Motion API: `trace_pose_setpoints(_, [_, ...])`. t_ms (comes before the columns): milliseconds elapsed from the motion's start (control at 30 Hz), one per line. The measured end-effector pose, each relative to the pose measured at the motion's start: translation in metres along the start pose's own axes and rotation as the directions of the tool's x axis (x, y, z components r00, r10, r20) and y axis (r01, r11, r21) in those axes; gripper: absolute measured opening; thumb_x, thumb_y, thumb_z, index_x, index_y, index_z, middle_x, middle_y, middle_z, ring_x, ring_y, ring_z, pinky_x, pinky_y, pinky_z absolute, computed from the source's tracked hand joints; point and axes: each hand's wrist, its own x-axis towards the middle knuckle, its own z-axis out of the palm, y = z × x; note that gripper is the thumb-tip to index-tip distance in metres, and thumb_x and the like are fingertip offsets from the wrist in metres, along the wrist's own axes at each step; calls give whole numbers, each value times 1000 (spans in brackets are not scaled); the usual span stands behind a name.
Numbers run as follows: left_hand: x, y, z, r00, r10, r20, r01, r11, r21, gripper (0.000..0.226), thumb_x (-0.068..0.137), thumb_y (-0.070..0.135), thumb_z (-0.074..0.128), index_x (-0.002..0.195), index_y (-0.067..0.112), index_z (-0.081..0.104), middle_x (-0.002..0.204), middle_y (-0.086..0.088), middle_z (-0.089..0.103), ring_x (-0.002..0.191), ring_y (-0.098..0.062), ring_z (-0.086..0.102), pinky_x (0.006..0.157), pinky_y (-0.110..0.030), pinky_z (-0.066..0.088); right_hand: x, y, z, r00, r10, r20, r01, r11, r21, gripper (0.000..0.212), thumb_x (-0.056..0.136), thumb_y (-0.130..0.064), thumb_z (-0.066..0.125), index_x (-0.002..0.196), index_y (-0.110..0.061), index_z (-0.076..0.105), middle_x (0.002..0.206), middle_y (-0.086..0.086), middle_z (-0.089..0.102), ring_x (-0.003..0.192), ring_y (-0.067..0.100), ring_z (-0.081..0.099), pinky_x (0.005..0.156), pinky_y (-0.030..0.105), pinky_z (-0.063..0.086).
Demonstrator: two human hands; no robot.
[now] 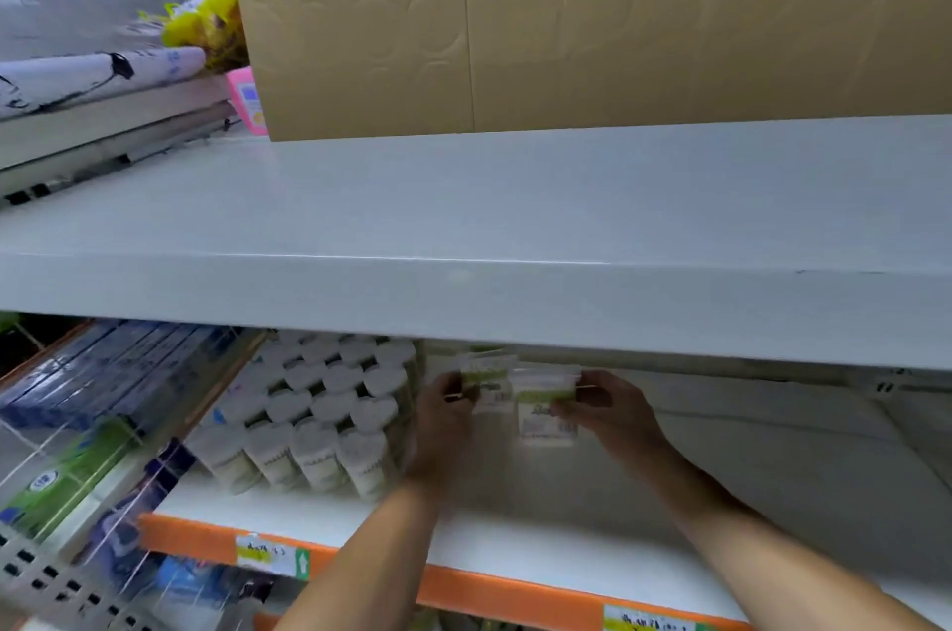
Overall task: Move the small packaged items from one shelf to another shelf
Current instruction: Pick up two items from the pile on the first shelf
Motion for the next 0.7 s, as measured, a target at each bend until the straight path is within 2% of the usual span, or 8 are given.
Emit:
trace_pose_setpoints(67, [11,-3,1,1000,15,-9,-15,1000,19,31,86,-1,69,77,29,66,70,17,68,70,1,63,63,-13,50,1,4,9,1000,1,-26,0,1000,17,35,70,4,84,99,-5,68,90,9,77,80,18,75,64,20,56])
trace_pose_setpoints(133, [18,-3,3,999,33,-25,-32,999,17,28,83,-4,70,90,23,67,72,19,66,67,8,62,58,-3,46,1,8,18,999,2,-52,0,1000,32,34,70,7,83,96,-8,68,89,8,77,78,17,75,62,21,57])
trace_pose_setpoints(200, [25,-2,6,999,22,-39,-22,1000,-15,31,83,-5,71,111,8,66,82,8,67,71,2,62,60,-4,47,2,11,25,997,0,-83,3,999,39,34,70,11,81,95,-7,67,88,10,76,78,21,74,63,27,59])
trace_pose_setpoints(267, [28,-3,8,998,14,-62,-16,1000,-26,35,83,-3,72,117,2,65,91,-3,68,80,-12,64,68,-12,49,4,11,32,994,-2,-107,5,1000,22,35,71,9,82,97,-8,67,90,11,75,81,27,73,70,37,62])
trace_pose_setpoints(433, [33,-7,9,998,7,-56,-10,999,-51,30,82,-7,71,112,-6,67,100,-12,70,91,-20,65,76,-18,49,14,6,45,986,-29,-167,13,995,-96,29,71,-6,87,95,-9,71,90,10,75,81,25,73,73,39,60])
trace_pose_setpoints(567, [32,-14,5,1000,23,-12,-24,996,-83,21,85,1,71,106,4,68,99,-4,71,92,-17,68,68,-7,50,23,4,55,983,5,-182,-32,989,-146,20,73,-10,86,89,-3,75,87,9,76,85,24,73,73,32,57])
trace_pose_setpoints(633, [27,-16,2,1000,14,-5,-14,998,-67,29,90,7,66,118,3,65,111,-6,70,101,-18,67,83,-21,55,26,3,61,981,23,-190,-51,988,-145,19,74,-10,85,88,-3,76,87,8,76,85,21,72,70,26,51])
trace_pose_setpoints(700, [19,-19,-1,999,-31,10,32,997,-75,41,92,0,59,133,3,56,124,-9,64,111,-24,63,98,-41,52,28,3,70,981,46,-190,-75,986,-148,16,74,-10,85,84,-4,75,85,6,75,81,17,70,68,24,50])
